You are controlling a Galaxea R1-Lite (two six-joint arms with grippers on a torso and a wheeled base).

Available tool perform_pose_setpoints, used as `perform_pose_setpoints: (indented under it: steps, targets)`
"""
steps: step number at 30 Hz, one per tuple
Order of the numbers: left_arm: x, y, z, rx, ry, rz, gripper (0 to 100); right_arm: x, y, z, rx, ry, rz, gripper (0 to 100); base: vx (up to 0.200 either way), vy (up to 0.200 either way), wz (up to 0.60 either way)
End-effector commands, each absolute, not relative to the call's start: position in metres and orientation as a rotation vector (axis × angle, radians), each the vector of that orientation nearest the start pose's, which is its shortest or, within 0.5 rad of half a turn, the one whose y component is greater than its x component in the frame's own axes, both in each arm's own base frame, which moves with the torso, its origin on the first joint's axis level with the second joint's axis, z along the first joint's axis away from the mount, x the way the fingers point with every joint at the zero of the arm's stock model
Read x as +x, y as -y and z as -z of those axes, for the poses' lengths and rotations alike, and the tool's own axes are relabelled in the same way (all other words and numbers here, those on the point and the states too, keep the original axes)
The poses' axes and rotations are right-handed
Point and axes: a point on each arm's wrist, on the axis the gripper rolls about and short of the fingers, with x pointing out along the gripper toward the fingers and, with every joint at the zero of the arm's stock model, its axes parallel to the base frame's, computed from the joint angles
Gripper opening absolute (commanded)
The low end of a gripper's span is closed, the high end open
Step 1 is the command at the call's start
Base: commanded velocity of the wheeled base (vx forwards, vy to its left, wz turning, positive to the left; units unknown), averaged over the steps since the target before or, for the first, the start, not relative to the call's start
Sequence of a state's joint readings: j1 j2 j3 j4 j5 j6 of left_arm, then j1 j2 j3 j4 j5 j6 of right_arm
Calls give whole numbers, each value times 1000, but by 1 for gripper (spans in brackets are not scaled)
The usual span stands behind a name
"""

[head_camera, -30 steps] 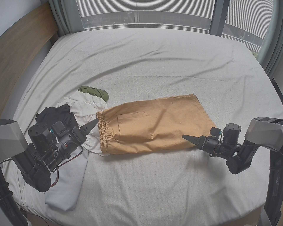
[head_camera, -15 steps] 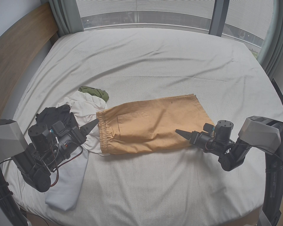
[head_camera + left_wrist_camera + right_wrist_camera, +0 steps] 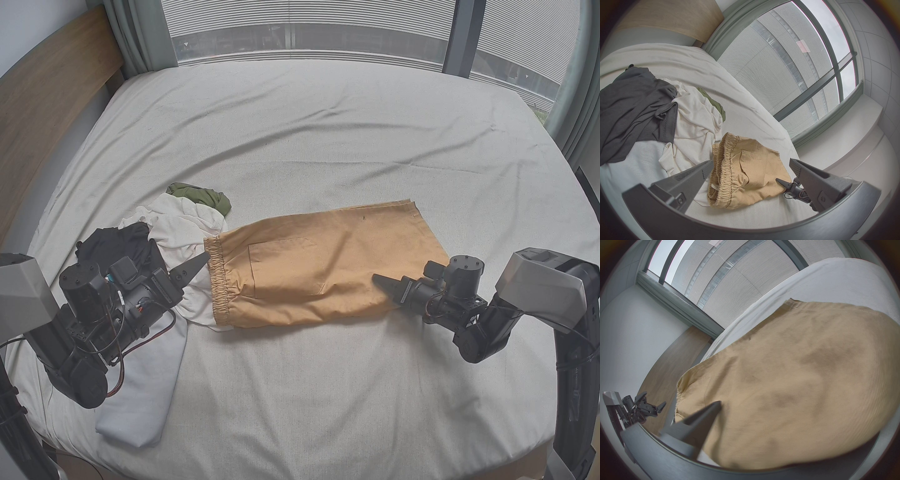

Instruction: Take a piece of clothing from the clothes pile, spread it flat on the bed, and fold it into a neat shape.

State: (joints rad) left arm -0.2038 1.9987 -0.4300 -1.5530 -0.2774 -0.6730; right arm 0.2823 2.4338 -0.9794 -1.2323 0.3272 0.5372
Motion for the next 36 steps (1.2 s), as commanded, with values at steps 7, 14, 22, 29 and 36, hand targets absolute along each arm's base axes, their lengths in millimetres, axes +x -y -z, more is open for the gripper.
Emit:
perform_pose_setpoints:
  steps: [7, 14, 22, 29, 36]
  targets:
    - [295, 67, -94, -662, -185, 457, 100, 391, -123, -14, 507, -390, -540, 0, 0, 0, 0]
    - [295, 67, -94, -664, -186, 458, 100, 363, -115, -28, 436, -403, -539, 0, 0, 0, 0]
    - [295, 68, -94, -665, -187, 459, 100, 356, -111, -24, 412, -386, -522, 0, 0, 0, 0]
    - [296, 67, -95, -665, -183, 458, 100, 361, -114, -14, 410, -403, -519, 0, 0, 0, 0]
    - [296, 67, -94, -667, -185, 457, 100, 359, -118, -12, 403, -405, -474, 100, 0, 0, 0]
